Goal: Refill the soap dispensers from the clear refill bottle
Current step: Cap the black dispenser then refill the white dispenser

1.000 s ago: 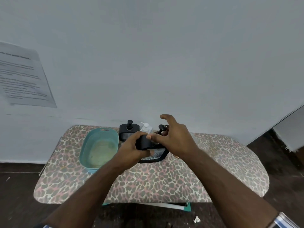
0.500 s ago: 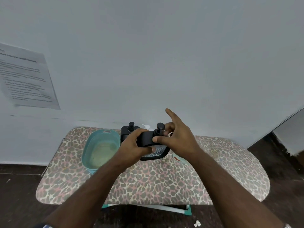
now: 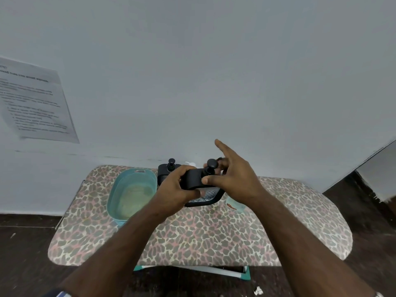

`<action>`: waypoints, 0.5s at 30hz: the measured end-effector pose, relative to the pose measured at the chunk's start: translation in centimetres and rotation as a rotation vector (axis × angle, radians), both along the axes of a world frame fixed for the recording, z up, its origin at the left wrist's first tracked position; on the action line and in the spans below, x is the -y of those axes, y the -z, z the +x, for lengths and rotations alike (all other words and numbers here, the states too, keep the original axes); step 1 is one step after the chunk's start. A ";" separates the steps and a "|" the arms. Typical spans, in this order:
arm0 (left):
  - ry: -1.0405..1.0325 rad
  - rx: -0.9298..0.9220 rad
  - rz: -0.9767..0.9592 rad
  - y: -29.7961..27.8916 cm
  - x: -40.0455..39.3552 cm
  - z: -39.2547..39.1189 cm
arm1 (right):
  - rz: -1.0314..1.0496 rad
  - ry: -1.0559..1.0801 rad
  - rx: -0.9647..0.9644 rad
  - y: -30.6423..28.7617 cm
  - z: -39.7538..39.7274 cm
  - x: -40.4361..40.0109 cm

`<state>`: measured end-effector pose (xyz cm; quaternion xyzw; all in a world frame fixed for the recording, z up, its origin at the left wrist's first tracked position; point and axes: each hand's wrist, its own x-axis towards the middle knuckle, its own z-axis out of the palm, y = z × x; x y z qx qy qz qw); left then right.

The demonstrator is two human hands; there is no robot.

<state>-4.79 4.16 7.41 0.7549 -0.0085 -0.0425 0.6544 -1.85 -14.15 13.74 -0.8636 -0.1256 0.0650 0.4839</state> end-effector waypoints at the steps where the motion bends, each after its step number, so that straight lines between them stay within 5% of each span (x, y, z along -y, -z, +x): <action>1: -0.011 0.013 0.010 0.0 0.1 0.0 | -0.020 0.070 0.031 0.1 0.0 -0.3; 7: 0.021 -0.032 -0.039 0.0 -0.2 0.0 | 0.070 -0.092 -0.091 0.0 0.5 0.6; 15: -0.130 0.056 0.119 0.6 0.2 -0.1 | 0.036 0.134 0.017 2.5 -0.3 -1.9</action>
